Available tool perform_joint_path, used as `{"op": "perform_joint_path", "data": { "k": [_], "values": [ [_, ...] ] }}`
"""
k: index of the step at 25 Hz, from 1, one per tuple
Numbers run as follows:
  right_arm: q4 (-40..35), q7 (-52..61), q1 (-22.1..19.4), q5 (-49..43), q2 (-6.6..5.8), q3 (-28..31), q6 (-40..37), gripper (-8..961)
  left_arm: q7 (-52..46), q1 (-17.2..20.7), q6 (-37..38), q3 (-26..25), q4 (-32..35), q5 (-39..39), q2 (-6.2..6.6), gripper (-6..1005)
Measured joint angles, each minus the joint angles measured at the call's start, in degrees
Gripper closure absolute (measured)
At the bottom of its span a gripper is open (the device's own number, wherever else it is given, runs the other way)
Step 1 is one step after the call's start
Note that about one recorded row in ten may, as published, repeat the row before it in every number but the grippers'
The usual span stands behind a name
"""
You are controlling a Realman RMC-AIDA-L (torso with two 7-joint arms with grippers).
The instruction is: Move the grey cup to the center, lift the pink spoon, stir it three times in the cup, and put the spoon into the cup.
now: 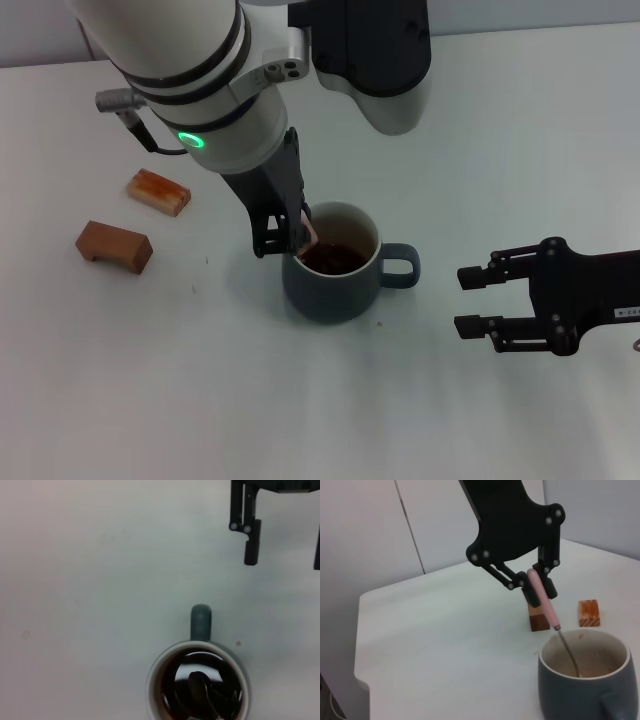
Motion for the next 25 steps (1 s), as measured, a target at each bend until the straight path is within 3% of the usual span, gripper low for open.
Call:
{"op": "perform_joint_path", "data": {
  "k": [8,17,19,23,25],
  "values": [
    [-0.1,0.0,0.0,0.0,0.0,0.1,0.1,389,0.1,0.3,0.4,-0.5,1.3,-1.8,0.11,809],
    [-0.1,0.0,0.1,0.0,0.0,0.1,0.2,389,-0.1,0.6,-0.3,-1.3,3.6,-2.0,0.18,455],
    [-0.1,0.0,0.1,0.0,0.0,0.1,0.2,389,0.0,1.5,-1.5,-3.4,6.2,-3.2,0.18,384],
    [-0.1,0.0,0.1,0.1,0.0,0.2,0.2,389,0.3,2.2,-2.4,-5.7,6.9,-5.4,0.32,354],
    [-0.2,0.0,0.2,0.1,0.0,0.1,0.2,388,2.9,3.7,-2.9,-13.5,5.6,-15.8,0.45,339]
  ]
}}
